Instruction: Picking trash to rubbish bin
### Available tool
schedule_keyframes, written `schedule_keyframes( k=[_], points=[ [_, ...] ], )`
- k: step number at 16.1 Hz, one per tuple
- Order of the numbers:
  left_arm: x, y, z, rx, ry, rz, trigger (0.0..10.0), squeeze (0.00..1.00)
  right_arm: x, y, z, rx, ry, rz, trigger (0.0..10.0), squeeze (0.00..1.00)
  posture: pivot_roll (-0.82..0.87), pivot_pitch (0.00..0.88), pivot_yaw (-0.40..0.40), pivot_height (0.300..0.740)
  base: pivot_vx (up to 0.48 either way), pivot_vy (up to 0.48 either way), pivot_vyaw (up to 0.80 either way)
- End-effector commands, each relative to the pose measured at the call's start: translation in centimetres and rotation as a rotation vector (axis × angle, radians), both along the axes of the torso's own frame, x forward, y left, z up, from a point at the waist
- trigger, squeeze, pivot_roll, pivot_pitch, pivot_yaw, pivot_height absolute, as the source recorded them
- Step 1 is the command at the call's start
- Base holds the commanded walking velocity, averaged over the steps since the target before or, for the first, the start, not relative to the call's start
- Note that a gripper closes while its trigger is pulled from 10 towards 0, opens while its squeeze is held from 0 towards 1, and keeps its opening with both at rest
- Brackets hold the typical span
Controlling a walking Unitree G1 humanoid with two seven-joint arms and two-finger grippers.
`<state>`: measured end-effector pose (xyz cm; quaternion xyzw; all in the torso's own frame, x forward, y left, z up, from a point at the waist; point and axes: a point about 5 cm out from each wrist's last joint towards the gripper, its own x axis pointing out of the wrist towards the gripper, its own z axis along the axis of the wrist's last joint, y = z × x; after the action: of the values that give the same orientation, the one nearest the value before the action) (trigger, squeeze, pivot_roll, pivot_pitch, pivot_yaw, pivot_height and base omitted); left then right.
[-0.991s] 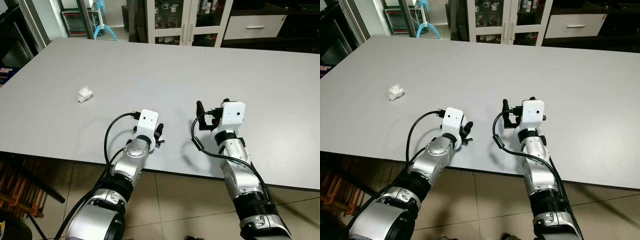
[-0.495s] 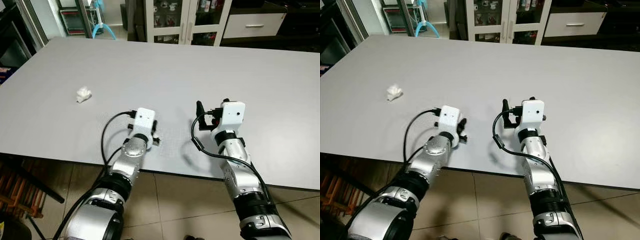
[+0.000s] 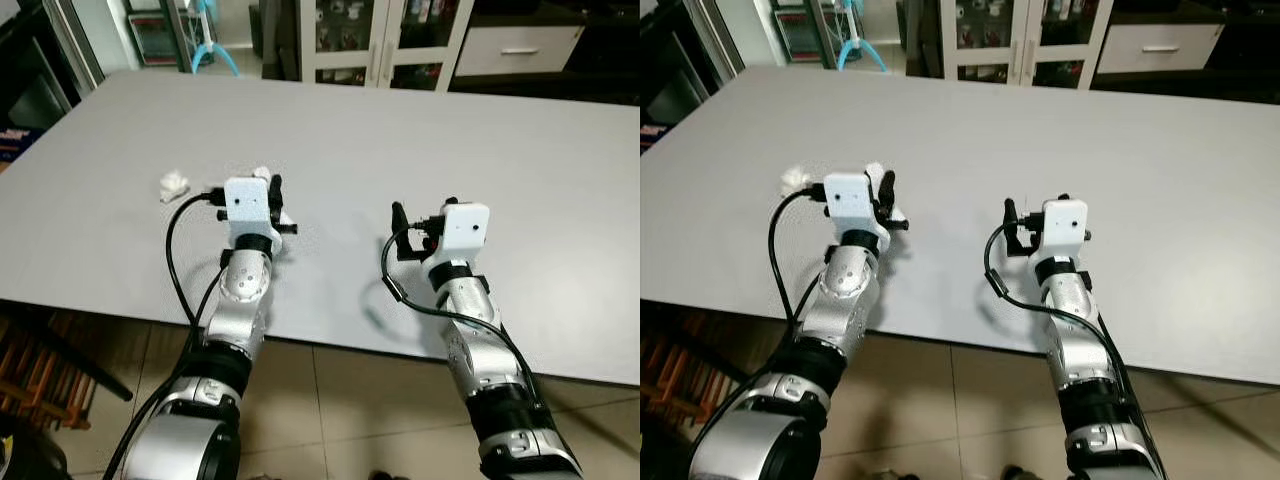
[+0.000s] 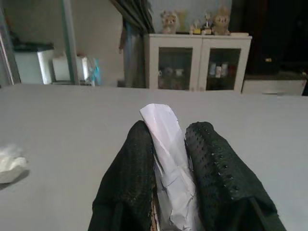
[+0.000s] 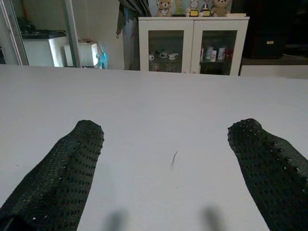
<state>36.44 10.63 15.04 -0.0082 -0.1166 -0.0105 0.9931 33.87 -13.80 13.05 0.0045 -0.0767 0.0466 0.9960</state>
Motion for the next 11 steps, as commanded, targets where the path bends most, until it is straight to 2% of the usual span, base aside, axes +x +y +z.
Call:
schedule_keyframes(
  k=[1,5,8,11],
  points=[
    [-0.2,0.4,0.0,0.001,-0.024,0.028,10.0,0.00,-0.1,0.0,-0.2,0.007,0.004,0.003,10.0,0.00,-0.06,0.049,0.034,0.740,0.000,0.000,0.00],
    [-1.2,1.1,-1.0,0.085,-0.038,0.023,10.0,0.00,-0.2,-0.3,0.0,0.024,-0.020,-0.011,10.0,0.00,-0.05,0.056,0.032,0.740,0.000,0.000,0.00],
    [-2.2,1.8,-2.4,0.123,-0.016,0.013,10.0,0.00,-0.2,-0.9,0.2,0.021,-0.033,-0.044,10.0,0.00,-0.04,0.064,0.031,0.740,0.000,0.000,0.00],
    [-2.8,2.5,-2.9,0.150,-0.015,0.017,10.0,0.00,-0.2,-1.2,0.5,0.020,-0.044,-0.054,10.0,0.00,-0.04,0.070,0.028,0.740,0.000,0.000,0.00]
  ],
)
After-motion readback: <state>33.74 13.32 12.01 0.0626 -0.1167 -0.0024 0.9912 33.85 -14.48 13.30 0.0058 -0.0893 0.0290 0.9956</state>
